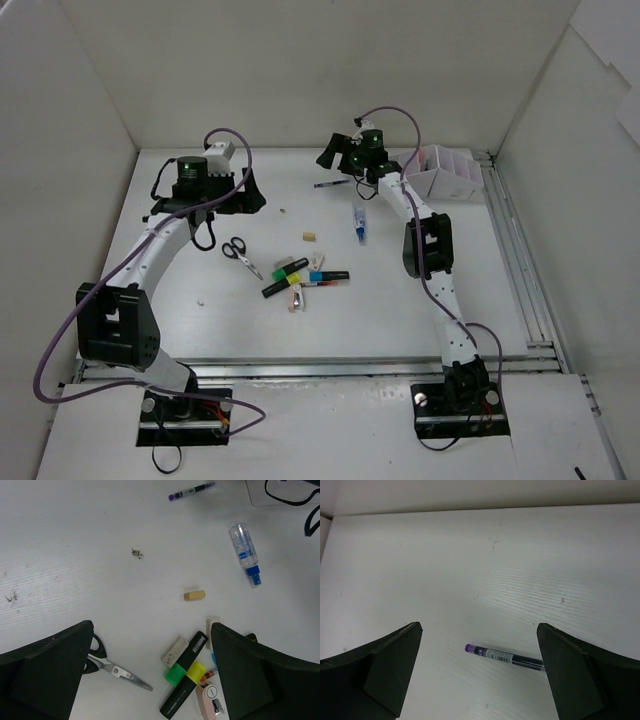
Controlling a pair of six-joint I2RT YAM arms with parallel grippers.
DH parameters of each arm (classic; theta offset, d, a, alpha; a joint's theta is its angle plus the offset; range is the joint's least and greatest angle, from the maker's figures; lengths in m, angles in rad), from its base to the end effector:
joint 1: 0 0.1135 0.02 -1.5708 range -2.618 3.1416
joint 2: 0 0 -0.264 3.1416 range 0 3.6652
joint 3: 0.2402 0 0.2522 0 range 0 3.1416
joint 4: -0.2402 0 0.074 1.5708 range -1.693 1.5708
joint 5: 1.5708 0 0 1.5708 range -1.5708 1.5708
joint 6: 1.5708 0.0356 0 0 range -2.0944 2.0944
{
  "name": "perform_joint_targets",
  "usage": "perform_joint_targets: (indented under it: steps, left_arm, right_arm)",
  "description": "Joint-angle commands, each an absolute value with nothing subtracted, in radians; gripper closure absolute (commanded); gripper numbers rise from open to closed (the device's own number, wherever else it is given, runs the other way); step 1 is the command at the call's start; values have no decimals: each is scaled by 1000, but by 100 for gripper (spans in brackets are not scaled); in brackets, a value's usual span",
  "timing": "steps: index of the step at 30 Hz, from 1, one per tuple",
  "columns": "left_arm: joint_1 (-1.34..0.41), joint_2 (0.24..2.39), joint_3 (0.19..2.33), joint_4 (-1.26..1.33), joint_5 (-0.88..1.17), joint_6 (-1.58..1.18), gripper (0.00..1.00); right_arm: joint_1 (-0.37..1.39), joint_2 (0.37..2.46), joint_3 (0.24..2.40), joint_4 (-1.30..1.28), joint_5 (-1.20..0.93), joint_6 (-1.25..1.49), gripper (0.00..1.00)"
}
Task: Sort the stationery into containers
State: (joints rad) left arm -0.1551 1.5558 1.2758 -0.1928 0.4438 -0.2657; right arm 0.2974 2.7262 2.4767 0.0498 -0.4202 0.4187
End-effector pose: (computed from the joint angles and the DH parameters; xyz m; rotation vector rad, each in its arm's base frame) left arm 0.3558 -0.0711 0.3191 0.1692 2.0621 -0.7141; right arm 0.5867 0.1950 0.1966 -0.2057 1.8283 0.8815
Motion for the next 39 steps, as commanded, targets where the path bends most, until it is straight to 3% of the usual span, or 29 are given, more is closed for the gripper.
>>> perform_joint_targets:
  steps: [1, 10, 22, 31, 39]
  left_arm:
    - [-155, 1486, 1287, -153, 405, -272, 0]
    - [-155, 1448, 1266, -190, 351, -272, 1]
    - [-155, 1387, 1203, -181, 353, -284, 1]
    - [-155, 1304, 1128, -172, 348, -290, 0]
    - [-155, 1275, 1104, -164, 356, -288, 1]
  right_arm:
    - [293, 2753, 2476, 212, -463, 639, 2]
    - [293, 2692, 2304, 253, -394, 756, 2]
    - [351, 2246, 1691, 279, -223, 602, 2]
    - [394, 2089, 1631, 114, -80, 488, 2]
    - [433, 2032, 1604, -24, 302, 783, 2]
